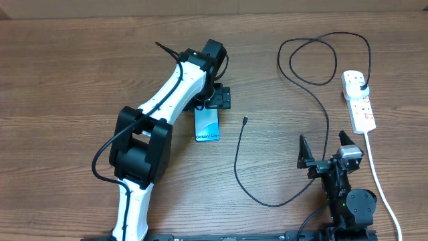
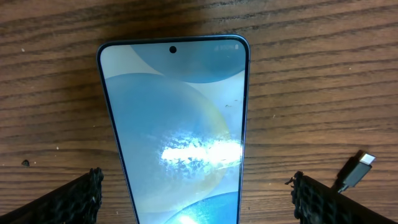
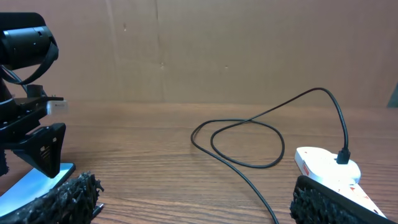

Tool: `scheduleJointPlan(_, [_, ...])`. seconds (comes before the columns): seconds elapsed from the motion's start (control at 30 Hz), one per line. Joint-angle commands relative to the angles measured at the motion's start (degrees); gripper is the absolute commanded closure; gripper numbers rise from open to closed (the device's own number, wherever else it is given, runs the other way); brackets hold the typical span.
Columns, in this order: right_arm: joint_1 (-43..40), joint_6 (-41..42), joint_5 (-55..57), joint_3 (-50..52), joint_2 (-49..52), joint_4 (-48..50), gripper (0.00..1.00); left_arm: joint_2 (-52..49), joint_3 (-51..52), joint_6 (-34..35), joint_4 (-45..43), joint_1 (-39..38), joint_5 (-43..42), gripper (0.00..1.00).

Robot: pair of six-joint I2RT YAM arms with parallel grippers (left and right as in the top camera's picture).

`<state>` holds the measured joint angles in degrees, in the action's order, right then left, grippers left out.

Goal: Plug charger to phone and switch on socket
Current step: 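Lower the left gripper and close its fingers on the phone's sides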

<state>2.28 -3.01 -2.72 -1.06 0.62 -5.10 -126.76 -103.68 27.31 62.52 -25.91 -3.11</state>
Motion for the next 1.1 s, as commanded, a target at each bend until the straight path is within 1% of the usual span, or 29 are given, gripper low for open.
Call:
scheduleJointPlan(0.0, [0.28, -0.26, 0.11, 0.57, -0.46, 0.39, 0.0, 0.55, 0.37, 1.46, 0.11, -0.37, 2.54, 0.01])
scheduleJointPlan(0.13, [0.28, -0.26, 0.11, 0.57, -0.46, 0.39, 0.0, 0.48, 0.35, 1.44, -2.03, -0.37, 3.13, 0.0])
scheduleJointPlan(1.07, [0.28, -0.26, 0.11, 0.57, -0.46, 0.39, 0.0, 0.46, 0.48, 1.42, -1.25, -0.42, 2.08, 0.01])
